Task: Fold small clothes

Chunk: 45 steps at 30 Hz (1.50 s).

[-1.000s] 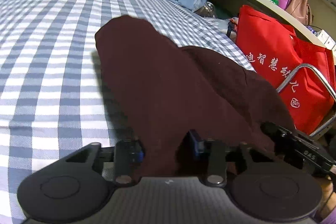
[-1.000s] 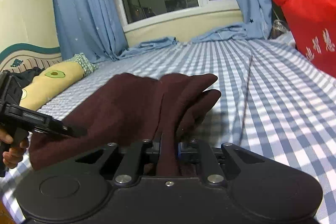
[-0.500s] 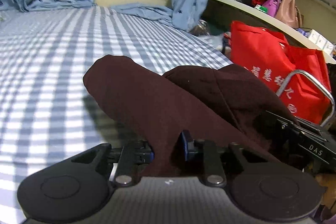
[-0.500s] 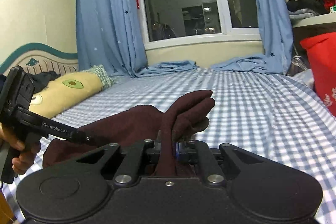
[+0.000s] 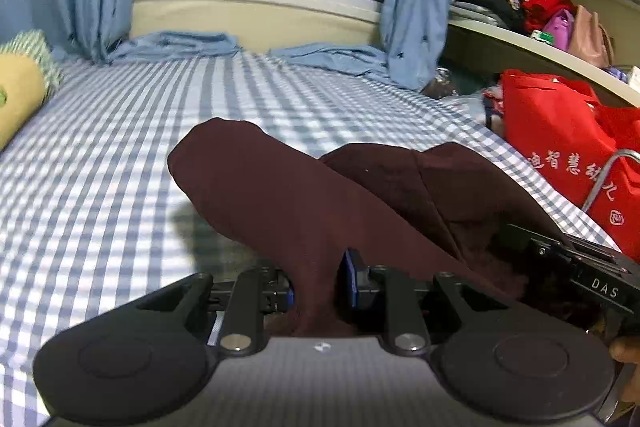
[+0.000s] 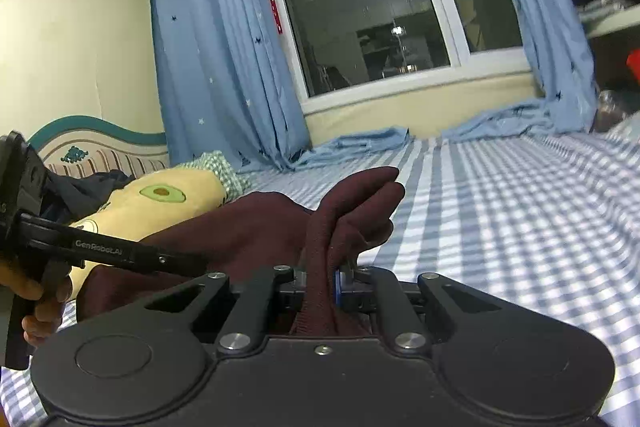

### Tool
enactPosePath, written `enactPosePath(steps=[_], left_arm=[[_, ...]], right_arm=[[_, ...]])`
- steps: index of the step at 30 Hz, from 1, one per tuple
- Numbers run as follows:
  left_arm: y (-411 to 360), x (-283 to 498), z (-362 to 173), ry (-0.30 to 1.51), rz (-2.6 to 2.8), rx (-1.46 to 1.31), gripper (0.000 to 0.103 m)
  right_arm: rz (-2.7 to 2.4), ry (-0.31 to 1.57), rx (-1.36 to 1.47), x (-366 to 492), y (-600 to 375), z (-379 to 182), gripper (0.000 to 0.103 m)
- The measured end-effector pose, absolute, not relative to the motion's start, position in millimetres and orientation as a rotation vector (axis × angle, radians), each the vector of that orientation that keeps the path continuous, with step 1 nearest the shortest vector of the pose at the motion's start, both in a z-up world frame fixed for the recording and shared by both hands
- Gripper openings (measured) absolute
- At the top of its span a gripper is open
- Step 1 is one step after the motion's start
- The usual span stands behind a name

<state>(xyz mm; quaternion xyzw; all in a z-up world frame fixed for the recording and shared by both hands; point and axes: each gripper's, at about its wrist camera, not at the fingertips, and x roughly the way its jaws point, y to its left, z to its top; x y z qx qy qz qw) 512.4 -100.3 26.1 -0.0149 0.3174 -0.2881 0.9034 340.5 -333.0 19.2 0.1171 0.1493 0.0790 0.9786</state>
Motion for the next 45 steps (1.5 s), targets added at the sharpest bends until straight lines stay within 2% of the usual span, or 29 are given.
enactPosePath(steps=[7,10,12,13,15,18,20,21,22,23,27,35,37,45], left_arm=[[-69.8,510.9,-16.8,0.681,-0.596,-0.133,0.03],[-65.1,509.5,-23.0,0.698,-0.559,-0.167,0.041],[-58.7,506.7,-22.8,0.705,-0.525,-0.199,0.054],[-56.5,504.6,-21.2,0.706,-0.518,-0.208,0.057],[-52.2,496.2,-17.3,0.695,-0.501,-0.201,0.075],[-47.8,474.2,-11.1,0.662,-0.484,-0.179,0.087],[-47.0,461.1,-8.0,0.654,-0.471,-0.185,0.089],[-46.3,455.4,-6.3,0.648,-0.47,-0.196,0.093],[-46.4,450.9,-5.3,0.645,-0.475,-0.2,0.096],[-48.5,447.5,-5.0,0.651,-0.473,-0.187,0.097],[-64.2,431.4,-7.4,0.62,-0.415,-0.056,0.097],[-70.9,410.4,6.3,0.594,-0.339,-0.067,0.099],[-71.0,401.0,12.7,0.582,-0.317,-0.084,0.102],[-59.8,343.3,43.6,0.512,-0.262,-0.124,0.102]], right_arm=[[0.107,0.409,0.237,347.7,-336.6,-2.5,0.01],[0.087,0.467,0.291,350.7,-350.2,-13.2,0.012],[0.081,0.476,0.325,349.6,-355.3,-18.2,0.015],[0.074,0.483,0.333,349.0,-357.2,-20.1,0.02],[0.072,0.494,0.333,346.1,-359.2,-23.2,0.026],[0.077,0.496,0.303,337.4,-359.5,-24.7,0.033],[0.081,0.495,0.287,330.3,-356.9,-24.6,0.051],[0.086,0.492,0.28,327.2,-356.3,-23.5,0.057],[0.088,0.488,0.27,322.6,-356.0,-23.1,0.066],[0.085,0.48,0.252,317.2,-353.3,-22.0,0.074],[0.06,0.466,0.178,302.0,-346.5,-17.6,0.082],[0.053,0.425,0.14,269.3,-346.5,-4.1,0.1],[0.06,0.401,0.126,258.8,-343.3,2.0,0.102],[0.053,0.275,0.097,207.9,-325.4,34.7,0.102]])
